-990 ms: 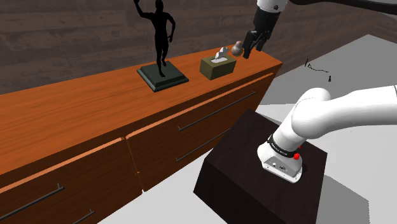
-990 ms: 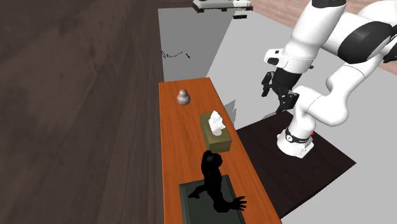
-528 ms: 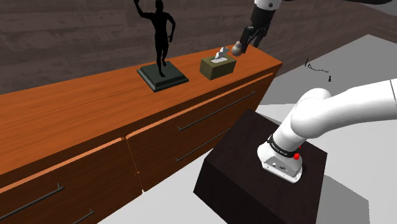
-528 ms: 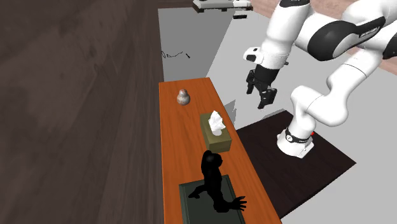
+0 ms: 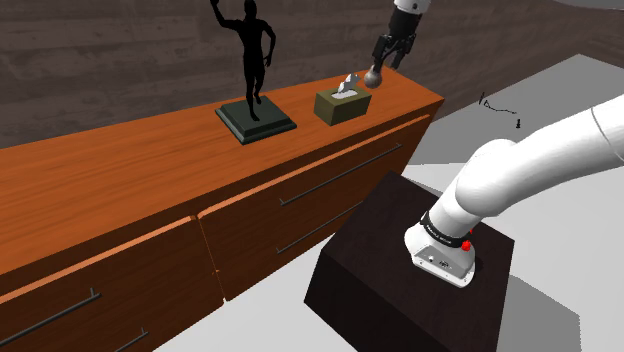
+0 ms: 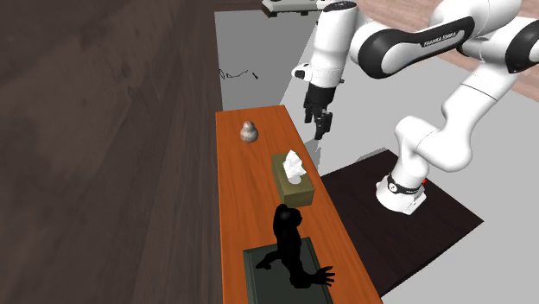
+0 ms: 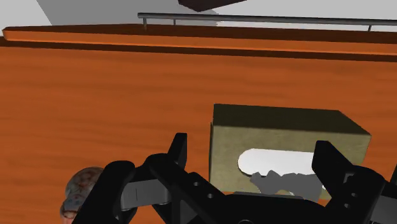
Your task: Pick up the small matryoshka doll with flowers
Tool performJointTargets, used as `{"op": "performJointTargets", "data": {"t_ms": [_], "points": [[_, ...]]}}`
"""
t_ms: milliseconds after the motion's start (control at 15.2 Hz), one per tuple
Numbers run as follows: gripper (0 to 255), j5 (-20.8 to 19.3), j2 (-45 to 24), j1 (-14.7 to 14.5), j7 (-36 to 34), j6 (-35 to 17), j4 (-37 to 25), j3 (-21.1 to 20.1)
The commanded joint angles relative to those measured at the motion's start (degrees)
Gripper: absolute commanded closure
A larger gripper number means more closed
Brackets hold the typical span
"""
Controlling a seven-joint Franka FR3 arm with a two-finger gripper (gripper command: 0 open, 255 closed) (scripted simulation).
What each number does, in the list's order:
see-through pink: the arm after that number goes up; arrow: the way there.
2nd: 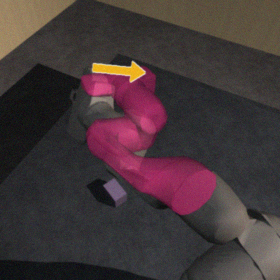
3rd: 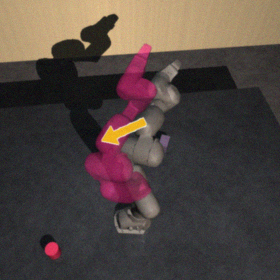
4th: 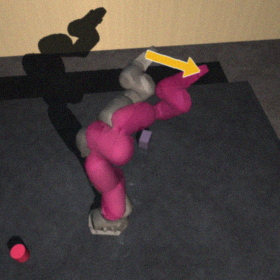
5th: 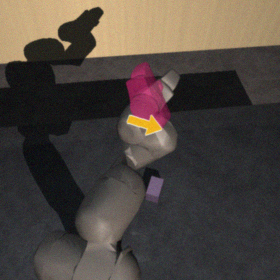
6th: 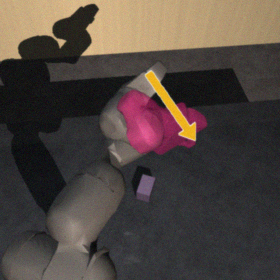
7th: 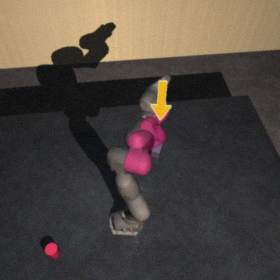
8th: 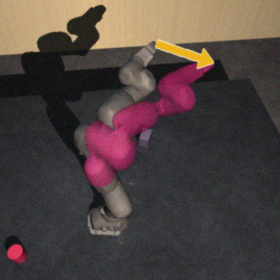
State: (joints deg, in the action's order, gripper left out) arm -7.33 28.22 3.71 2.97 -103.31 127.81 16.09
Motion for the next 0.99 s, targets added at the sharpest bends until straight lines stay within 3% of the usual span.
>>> {"op": "performJointTargets", "data": {"t_ms": [0, 462, 924], "points": [[0, 0.9, -3.8, 0.3, 2.3, -1.3, -2.7, 2.6], [0, 7.7, -18.0, 1.1, 10.8, -4.0, -13.4, 10.8], [0, 19.7, -35.0, 5.0, 20.7, -2.4, -27.8, 16.6]]}}
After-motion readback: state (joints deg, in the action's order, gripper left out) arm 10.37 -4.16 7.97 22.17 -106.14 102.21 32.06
